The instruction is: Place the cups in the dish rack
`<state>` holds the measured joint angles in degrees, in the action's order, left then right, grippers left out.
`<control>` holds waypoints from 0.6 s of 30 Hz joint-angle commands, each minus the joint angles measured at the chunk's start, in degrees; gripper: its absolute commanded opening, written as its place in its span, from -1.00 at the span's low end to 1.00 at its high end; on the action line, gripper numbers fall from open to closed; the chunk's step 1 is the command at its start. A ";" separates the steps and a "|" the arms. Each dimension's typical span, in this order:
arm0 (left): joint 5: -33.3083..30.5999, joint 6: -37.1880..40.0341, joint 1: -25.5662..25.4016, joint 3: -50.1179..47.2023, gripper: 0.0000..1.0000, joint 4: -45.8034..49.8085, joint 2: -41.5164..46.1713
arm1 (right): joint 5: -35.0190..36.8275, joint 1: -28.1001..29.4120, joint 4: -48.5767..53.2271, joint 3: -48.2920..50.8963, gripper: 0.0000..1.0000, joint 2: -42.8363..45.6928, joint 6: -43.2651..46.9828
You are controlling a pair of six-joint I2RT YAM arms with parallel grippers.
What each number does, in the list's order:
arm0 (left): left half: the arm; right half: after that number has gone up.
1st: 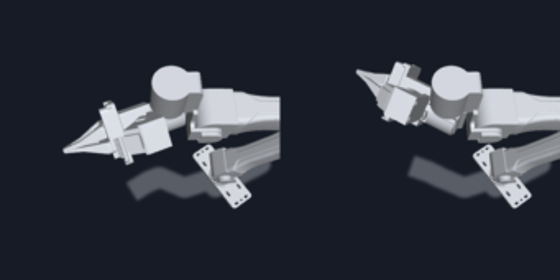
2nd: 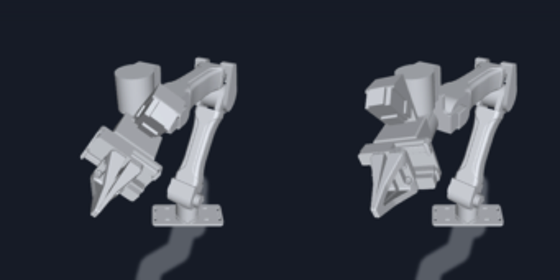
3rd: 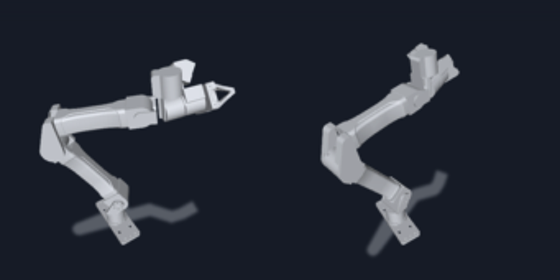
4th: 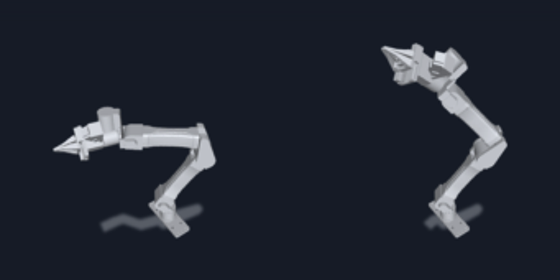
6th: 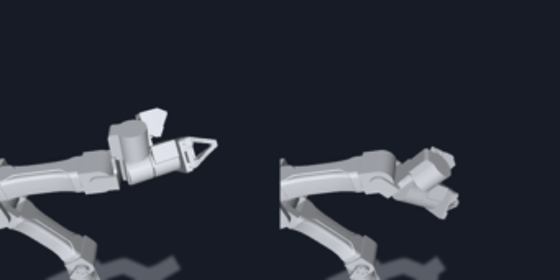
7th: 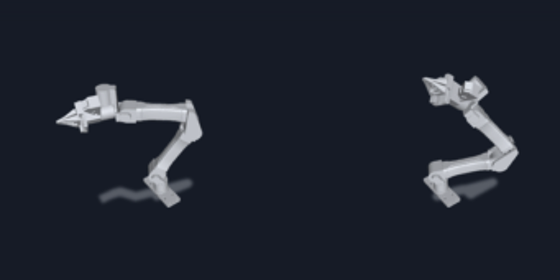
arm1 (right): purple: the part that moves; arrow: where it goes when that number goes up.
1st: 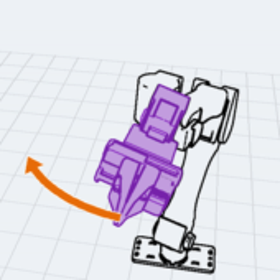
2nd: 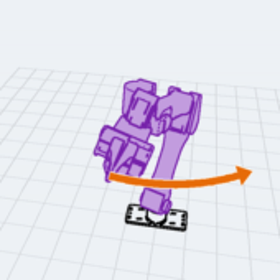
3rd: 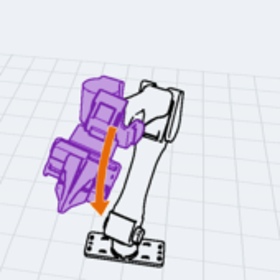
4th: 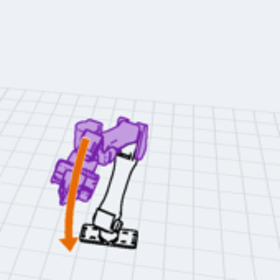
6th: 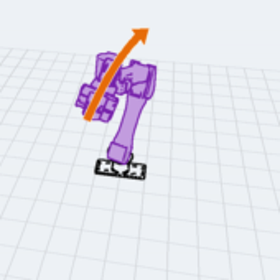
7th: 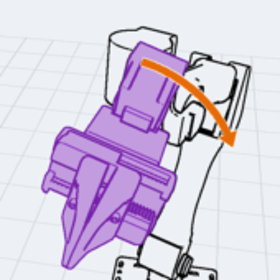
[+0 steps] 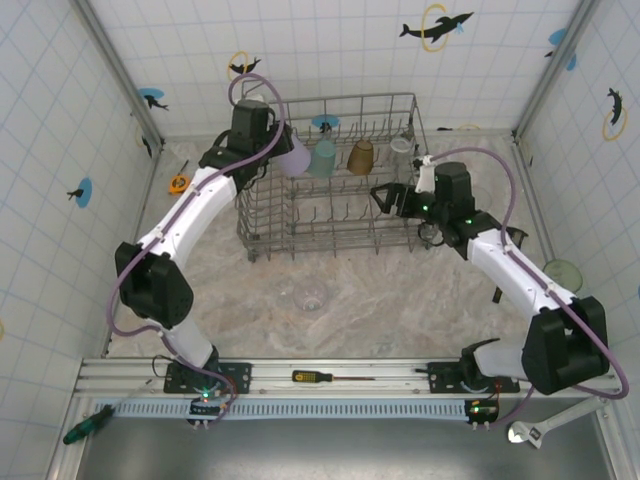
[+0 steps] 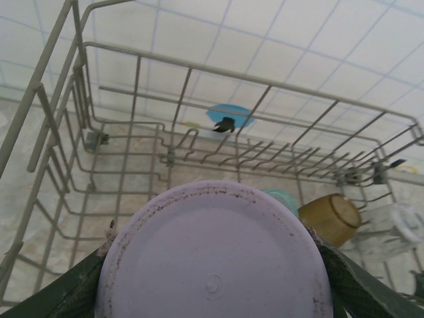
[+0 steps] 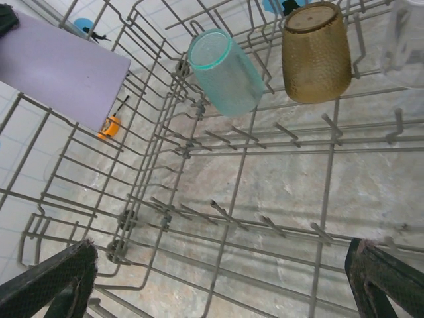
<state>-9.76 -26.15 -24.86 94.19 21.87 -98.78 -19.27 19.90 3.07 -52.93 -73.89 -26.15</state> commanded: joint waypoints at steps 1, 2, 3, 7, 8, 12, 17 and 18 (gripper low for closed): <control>-3.80 1.83 -1.88 2.72 -1.00 1.56 -0.78 | -0.81 -0.96 2.40 1.83 0.99 3.09 3.25; -4.20 1.59 -2.23 2.71 -1.00 1.65 -1.04 | -1.00 -1.22 2.55 2.44 0.99 3.54 3.61; -4.61 1.46 -2.68 2.73 -1.00 1.73 -1.31 | -1.08 -1.40 2.63 2.91 0.99 4.00 4.02; -5.62 1.02 -4.00 2.99 -1.00 2.05 -2.58 | -1.21 -2.07 3.50 4.40 0.99 5.42 5.25; -5.24 0.89 -4.15 3.01 -1.00 2.19 -2.94 | -1.12 -2.30 3.43 4.85 0.99 5.78 5.33; -5.60 0.34 -4.32 3.16 -1.00 2.65 -4.10 | -1.51 -2.33 2.74 6.56 0.99 7.12 4.91; -6.10 0.48 -4.47 3.99 -1.00 2.76 -5.39 | -1.09 -2.42 2.26 7.51 0.99 8.53 3.89; -6.06 0.66 -4.42 4.51 -1.00 2.77 -5.81 | -1.29 -2.42 2.23 7.50 0.99 8.73 3.77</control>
<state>-14.39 -25.69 -29.26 95.39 24.10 -103.42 -19.86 17.87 6.22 -45.98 -66.94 -22.13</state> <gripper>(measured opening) 0.659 0.995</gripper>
